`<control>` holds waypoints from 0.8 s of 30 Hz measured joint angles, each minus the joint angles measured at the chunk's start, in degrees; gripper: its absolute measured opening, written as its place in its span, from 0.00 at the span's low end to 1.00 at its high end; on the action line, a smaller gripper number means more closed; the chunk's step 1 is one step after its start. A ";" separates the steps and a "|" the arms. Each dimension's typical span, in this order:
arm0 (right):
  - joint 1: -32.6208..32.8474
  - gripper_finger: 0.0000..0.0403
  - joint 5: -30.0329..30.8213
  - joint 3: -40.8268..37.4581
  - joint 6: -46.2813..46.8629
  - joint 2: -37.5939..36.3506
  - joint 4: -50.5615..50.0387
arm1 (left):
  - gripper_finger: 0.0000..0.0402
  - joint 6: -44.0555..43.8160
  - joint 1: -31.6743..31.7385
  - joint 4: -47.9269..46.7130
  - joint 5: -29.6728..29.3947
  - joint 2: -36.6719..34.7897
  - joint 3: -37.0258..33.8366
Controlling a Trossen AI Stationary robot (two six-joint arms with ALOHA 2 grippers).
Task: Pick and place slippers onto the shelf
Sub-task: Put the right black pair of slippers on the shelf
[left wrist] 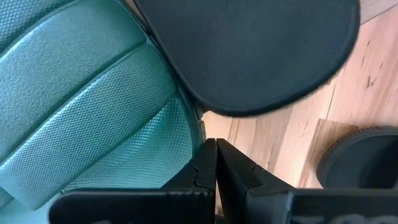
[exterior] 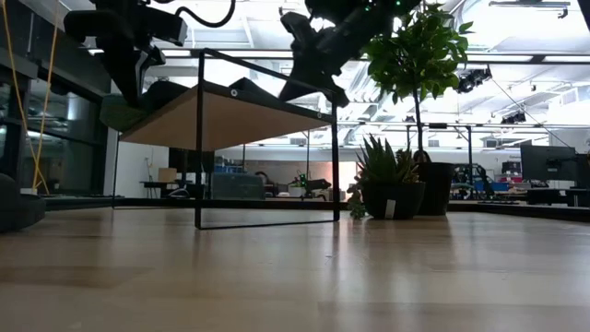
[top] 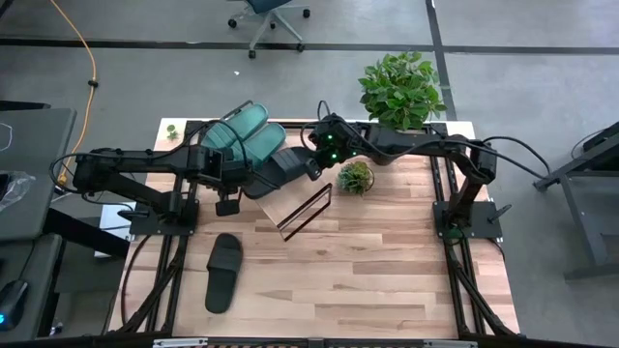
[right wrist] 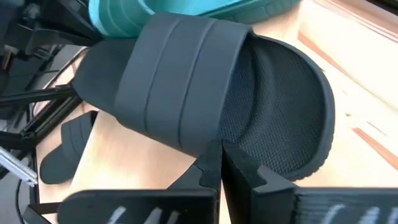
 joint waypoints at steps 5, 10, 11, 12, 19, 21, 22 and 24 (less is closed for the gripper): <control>-0.01 0.00 -0.08 0.00 -0.09 0.00 0.66 | 0.00 0.02 0.00 0.02 0.07 0.00 0.00; 0.00 0.00 1.91 0.00 -0.23 0.03 0.86 | 0.00 0.08 0.00 -0.01 0.24 0.00 0.00; 0.00 0.00 2.44 0.00 -0.25 0.03 0.92 | 0.00 0.09 0.00 -0.04 0.24 0.00 0.00; 0.00 0.00 3.02 0.00 -0.23 0.03 0.96 | 0.00 0.09 0.00 -0.10 0.26 0.00 0.00; 0.07 0.00 3.69 0.00 -0.01 -0.26 -0.02 | 0.00 0.09 0.00 -0.92 0.88 -1.82 0.15; 0.13 0.00 3.67 0.00 -0.01 -0.62 -0.39 | 0.00 0.09 0.00 -1.74 1.06 -2.65 1.05; 0.13 0.00 3.75 0.00 -0.01 -0.83 -1.12 | 0.00 0.09 0.00 -2.27 1.11 -2.98 1.61; 0.30 0.00 3.93 0.00 0.01 -1.16 -1.90 | 0.00 0.17 0.00 -3.23 1.73 -3.72 2.62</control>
